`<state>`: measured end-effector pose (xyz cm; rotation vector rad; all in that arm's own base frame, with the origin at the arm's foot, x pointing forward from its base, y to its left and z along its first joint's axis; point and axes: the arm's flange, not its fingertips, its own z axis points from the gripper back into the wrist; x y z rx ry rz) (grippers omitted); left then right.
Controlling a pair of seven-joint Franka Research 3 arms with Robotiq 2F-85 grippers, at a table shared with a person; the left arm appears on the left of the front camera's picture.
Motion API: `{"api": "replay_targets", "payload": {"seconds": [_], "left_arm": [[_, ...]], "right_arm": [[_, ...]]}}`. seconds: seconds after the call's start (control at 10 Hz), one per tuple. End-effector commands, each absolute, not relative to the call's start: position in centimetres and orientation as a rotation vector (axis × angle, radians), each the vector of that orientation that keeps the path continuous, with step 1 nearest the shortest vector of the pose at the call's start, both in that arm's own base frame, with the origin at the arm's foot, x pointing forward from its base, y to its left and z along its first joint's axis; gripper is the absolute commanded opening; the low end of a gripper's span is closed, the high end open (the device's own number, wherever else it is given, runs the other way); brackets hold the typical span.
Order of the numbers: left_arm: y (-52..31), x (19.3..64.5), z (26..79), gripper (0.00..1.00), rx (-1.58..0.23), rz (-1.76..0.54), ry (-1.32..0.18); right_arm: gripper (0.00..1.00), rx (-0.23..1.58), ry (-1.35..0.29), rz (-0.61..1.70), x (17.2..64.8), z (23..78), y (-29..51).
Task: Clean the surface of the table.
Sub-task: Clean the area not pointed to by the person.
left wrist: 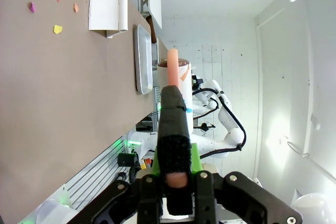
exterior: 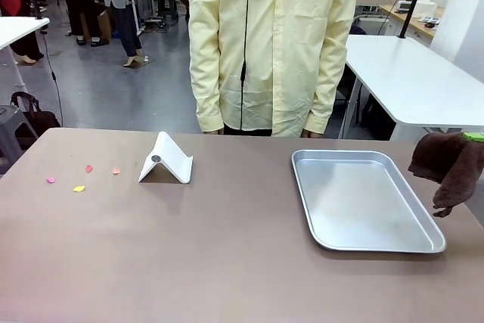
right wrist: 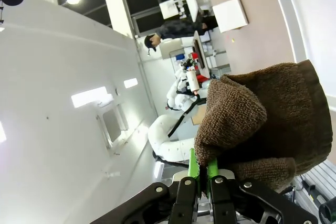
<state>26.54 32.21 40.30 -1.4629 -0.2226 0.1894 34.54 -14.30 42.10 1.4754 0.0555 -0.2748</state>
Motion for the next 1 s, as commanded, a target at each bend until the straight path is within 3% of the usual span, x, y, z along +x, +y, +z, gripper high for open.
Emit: {"api": "replay_targets", "payload": {"seconds": [0.0,0.9], "left_arm": [[32.02,26.09,40.48,0.05,-1.471,0.168,-0.228],[32.02,26.09,40.48,0.05,-1.471,0.168,-0.228]], "right_arm": [[0.06,1.498,0.041,-0.251,34.66,42.62,-14.55],[0.06,1.498,0.041,-0.251,34.66,42.62,-14.55]]}}
